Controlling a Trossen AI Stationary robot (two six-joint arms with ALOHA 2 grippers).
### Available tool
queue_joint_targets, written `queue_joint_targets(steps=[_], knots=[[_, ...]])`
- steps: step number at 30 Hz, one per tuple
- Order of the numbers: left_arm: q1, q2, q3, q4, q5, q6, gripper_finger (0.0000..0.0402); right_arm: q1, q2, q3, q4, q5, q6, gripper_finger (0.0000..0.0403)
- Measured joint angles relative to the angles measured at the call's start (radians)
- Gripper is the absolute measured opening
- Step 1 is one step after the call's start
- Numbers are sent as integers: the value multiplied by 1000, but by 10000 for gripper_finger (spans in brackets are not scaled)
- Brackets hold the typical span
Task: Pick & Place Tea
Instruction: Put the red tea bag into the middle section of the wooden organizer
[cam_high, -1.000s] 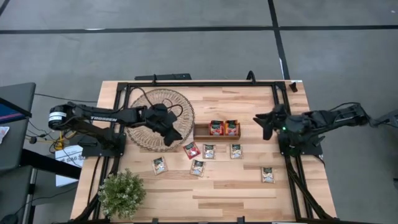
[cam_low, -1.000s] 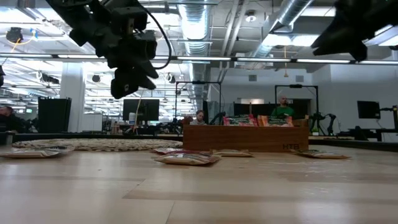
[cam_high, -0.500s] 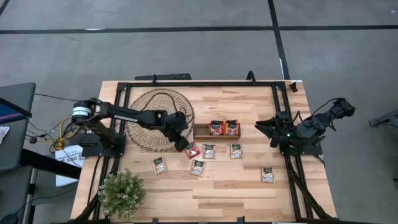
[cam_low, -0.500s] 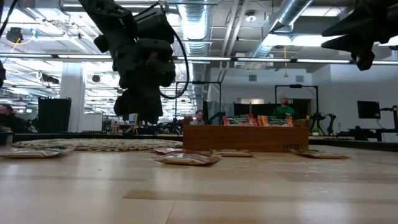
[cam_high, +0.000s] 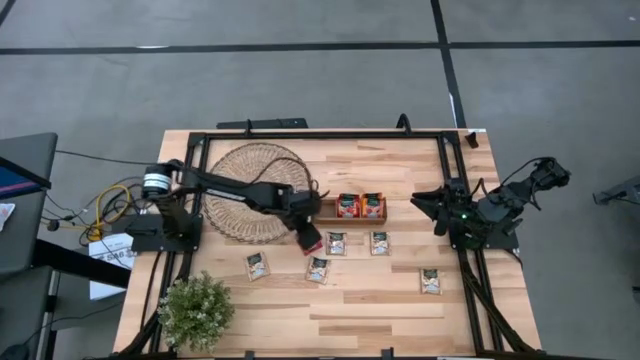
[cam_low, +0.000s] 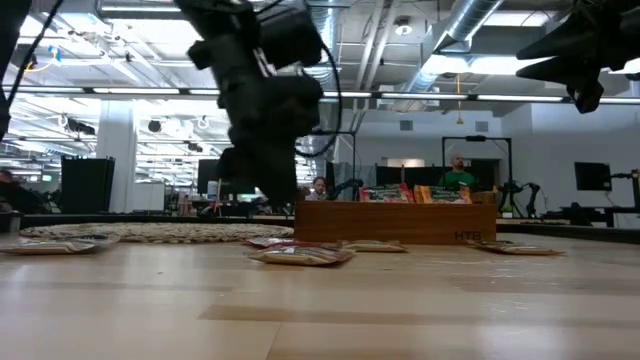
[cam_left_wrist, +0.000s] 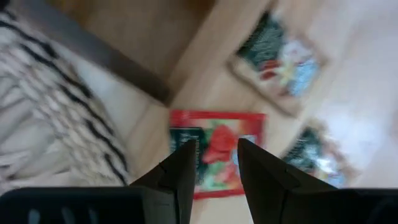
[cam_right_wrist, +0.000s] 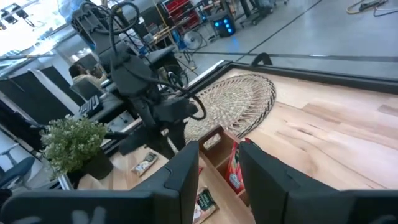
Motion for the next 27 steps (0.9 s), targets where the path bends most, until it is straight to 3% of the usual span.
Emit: queue_joint_targets(steps=[9, 14, 27], knots=[[-21, 138, 140, -166, -45, -23, 110, 2, 0, 0, -3, -52, -1, 109], [-20, 138, 151, -186, -101, -49, 110, 2, 0, 0, -4, -60, -2, 109], [-19, 156, 150, -213, -102, -52, 110, 2, 0, 0, -8, -79, -3, 109]])
